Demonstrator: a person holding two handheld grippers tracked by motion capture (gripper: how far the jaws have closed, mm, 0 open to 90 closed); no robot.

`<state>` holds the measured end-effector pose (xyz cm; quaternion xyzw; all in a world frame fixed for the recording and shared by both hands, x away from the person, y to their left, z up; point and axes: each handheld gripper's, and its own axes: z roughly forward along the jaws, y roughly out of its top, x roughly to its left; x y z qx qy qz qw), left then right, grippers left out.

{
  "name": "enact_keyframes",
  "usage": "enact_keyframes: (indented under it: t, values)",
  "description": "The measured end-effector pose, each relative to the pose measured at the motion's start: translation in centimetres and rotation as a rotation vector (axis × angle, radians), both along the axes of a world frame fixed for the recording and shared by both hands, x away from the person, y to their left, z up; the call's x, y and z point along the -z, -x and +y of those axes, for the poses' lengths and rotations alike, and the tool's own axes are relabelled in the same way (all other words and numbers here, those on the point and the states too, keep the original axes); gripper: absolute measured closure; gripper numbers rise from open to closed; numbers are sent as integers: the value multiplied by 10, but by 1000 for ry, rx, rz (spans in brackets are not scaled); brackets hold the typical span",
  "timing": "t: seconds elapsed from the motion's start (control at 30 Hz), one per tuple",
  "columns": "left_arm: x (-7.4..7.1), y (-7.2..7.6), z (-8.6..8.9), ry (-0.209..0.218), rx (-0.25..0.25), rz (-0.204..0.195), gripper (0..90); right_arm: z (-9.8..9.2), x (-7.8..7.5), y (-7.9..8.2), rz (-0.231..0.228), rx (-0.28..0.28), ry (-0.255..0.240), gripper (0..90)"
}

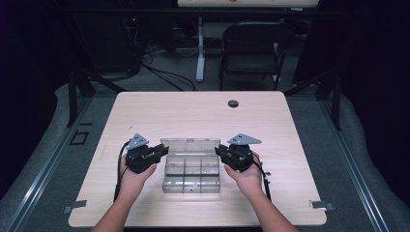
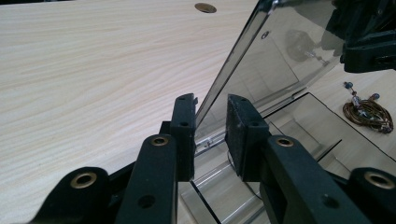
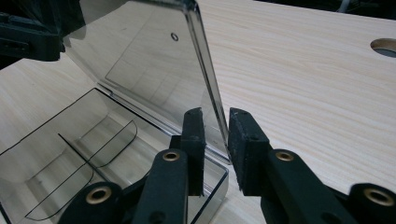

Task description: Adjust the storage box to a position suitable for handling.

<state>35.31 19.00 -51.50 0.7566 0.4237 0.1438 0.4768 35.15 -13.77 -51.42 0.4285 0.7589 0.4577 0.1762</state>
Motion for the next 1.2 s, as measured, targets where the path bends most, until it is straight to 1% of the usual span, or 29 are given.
enact_keyframes:
  t: [0.03, 0.07, 0.13, 0.2, 0.27, 0.3, 0.37, 0.4, 0.43, 0.5, 0.53, 0.67, 0.73, 0.77, 0.83, 0.87, 0.9, 0.93, 0.97, 1.0, 1.07, 1.13, 1.2]
  values:
    - [0, 0, 0, 0, 0, 0, 726, 1, 1, 0, -4, 5, -4, 757]
    - [2, -2, 0, 11, -2, 9, 719, 1, 1, -1, -6, 5, -3, 749]
    - [5, -4, 0, 14, -4, 14, 710, 2, 3, -2, 1, 4, 1, 742]
    - [7, -6, -1, 15, 2, 13, 697, 3, 4, -3, -1, 7, -2, 736]
    - [10, -7, -1, 22, 0, 12, 684, 3, 6, -3, 3, 6, 5, 722]
    - [12, -8, -2, 25, 3, 11, 675, 4, 7, -4, 3, 12, 0, 716]
    - [13, -9, -2, 29, 2, 15, 659, 4, 9, -5, 8, 9, 10, 706]
    - [16, -9, -2, 37, -3, 24, 659, 5, 10, -5, 8, 12, 7, 701]
    - [16, -9, -2, 37, -3, 24, 658, 5, 10, -5, 8, 12, 7, 701]
    - [18, -10, -3, 32, -7, 26, 654, 7, 14, -4, -3, 22, 9, 697]
    - [18, -10, -4, 28, -7, 25, 653, 7, 15, -4, -9, 24, 20, 695]
    - [22, -13, -6, 35, -13, 36, 647, 9, 19, -4, -23, 28, 34, 694]
    - [24, -14, -7, 34, -14, 39, 643, 10, 21, -5, -26, 31, 26, 694]
    - [25, -14, -8, 25, -13, 34, 643, 10, 21, -6, -25, 30, 28, 694]
    - [26, -15, -8, 20, -13, 37, 645, 10, 22, -6, -19, 31, 34, 693]
    - [26, -15, -10, 8, -23, 29, 649, 11, 23, -8, -23, 33, 34, 696]
    - [26, -15, -10, 8, -23, 29, 653, 11, 23, -8, -23, 33, 34, 696]
    - [26, -16, -11, -9, -29, 24, 656, 12, 24, -9, -31, 33, 45, 707]
    - [26, -16, -11, -9, -29, 24, 659, 12, 24, -9, -31, 33, 45, 707]
    - [26, -16, -13, -16, -39, 24, 663, 12, 25, -10, -34, 38, 44, 717]
    - [26, -18, -13, -9, -44, 29, 670, 12, 25, -12, -27, 42, 41, 725]
    - [26, -19, -13, -8, -48, 32, 679, 11, 26, -14, -20, 47, 24, 733]
    - [27, -20, -14, -16, -52, 34, 690, 10, 26, -16, -6, 47, 23, 736]
